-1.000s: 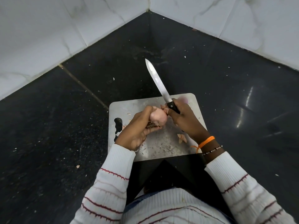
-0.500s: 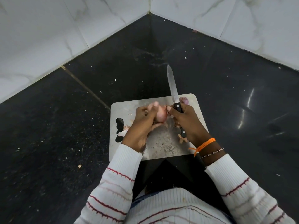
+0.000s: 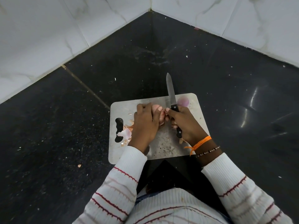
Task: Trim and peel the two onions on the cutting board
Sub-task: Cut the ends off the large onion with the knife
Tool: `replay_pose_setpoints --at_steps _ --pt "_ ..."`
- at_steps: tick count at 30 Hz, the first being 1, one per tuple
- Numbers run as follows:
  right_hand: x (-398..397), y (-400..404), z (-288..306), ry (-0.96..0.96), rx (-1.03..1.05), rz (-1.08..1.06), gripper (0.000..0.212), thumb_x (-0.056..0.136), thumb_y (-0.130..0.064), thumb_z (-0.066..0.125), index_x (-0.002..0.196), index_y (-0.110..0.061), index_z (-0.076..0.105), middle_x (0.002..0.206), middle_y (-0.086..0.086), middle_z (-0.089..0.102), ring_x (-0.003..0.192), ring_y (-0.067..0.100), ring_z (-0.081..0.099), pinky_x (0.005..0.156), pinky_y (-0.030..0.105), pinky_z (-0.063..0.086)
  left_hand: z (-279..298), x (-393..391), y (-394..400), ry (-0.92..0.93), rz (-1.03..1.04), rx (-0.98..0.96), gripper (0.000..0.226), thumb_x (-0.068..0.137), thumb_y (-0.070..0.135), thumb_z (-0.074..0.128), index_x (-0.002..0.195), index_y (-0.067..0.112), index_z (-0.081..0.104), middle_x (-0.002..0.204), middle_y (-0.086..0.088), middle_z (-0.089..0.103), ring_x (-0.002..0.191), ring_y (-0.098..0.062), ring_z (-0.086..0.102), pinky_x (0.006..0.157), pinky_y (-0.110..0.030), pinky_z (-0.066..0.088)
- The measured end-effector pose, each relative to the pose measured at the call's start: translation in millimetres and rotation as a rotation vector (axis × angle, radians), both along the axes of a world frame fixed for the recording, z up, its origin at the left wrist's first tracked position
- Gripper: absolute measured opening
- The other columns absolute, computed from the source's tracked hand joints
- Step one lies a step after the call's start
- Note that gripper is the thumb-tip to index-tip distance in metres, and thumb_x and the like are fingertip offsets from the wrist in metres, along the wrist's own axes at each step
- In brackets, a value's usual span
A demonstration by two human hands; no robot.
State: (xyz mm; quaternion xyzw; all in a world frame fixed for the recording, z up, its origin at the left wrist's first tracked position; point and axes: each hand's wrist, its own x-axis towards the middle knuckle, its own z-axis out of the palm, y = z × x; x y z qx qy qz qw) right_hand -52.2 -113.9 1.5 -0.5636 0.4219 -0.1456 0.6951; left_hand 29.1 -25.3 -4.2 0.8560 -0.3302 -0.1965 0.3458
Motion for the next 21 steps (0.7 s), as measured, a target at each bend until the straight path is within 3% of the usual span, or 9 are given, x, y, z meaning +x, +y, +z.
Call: replay_pose_setpoints --at_steps 2,6,12,15,21 --pt "2 -1 -2 0.006 0.012 -0.002 0.021 0.095 -0.016 0.048 0.076 -0.014 0.055 0.058 0.001 0.052 0.032 0.002 0.039 0.034 0.014 0.030 0 2 3 0.053 -0.081 -0.066 0.047 0.097 0.032 0.047 0.141 0.022 0.038 0.140 -0.005 0.038 0.126 -0.022 0.038 0.100 -0.027 0.032" --pt "-3 -1 1 0.073 -0.075 0.032 0.023 0.097 -0.021 0.045 0.077 -0.013 0.054 0.061 0.005 0.050 0.041 0.006 0.039 0.041 0.022 0.032 0 5 6 0.093 -0.110 -0.107 0.053 0.092 0.022 0.057 0.142 0.024 0.039 0.139 -0.004 0.044 0.126 -0.023 0.041 0.105 -0.038 0.038" --pt "-26 19 21 0.255 -0.432 0.185 0.015 0.099 -0.017 0.035 0.101 -0.009 0.048 0.075 0.003 0.055 0.062 0.014 0.051 0.057 0.028 0.039 7 1 4 0.169 -0.090 -0.110 0.051 0.097 0.019 0.049 0.145 0.024 0.034 0.143 -0.004 0.039 0.129 -0.018 0.041 0.100 -0.020 0.034" --pt "-37 38 20 0.326 -0.652 0.294 0.014 0.098 -0.013 0.035 0.107 -0.006 0.043 0.089 0.011 0.060 0.077 0.024 0.057 0.063 0.032 0.041 7 -4 1 0.136 -0.009 -0.109 0.049 0.097 0.022 0.049 0.144 0.024 0.035 0.143 -0.004 0.041 0.129 -0.019 0.042 0.097 -0.020 0.033" --pt "-36 52 13 0.471 -0.740 0.370 0.013 0.095 -0.007 0.035 0.107 -0.007 0.037 0.091 0.013 0.059 0.072 0.025 0.053 0.063 0.030 0.034 7 -9 -2 0.105 0.086 -0.105 0.051 0.095 0.022 0.053 0.144 0.017 0.038 0.140 -0.007 0.045 0.126 -0.021 0.044 0.097 -0.019 0.032"
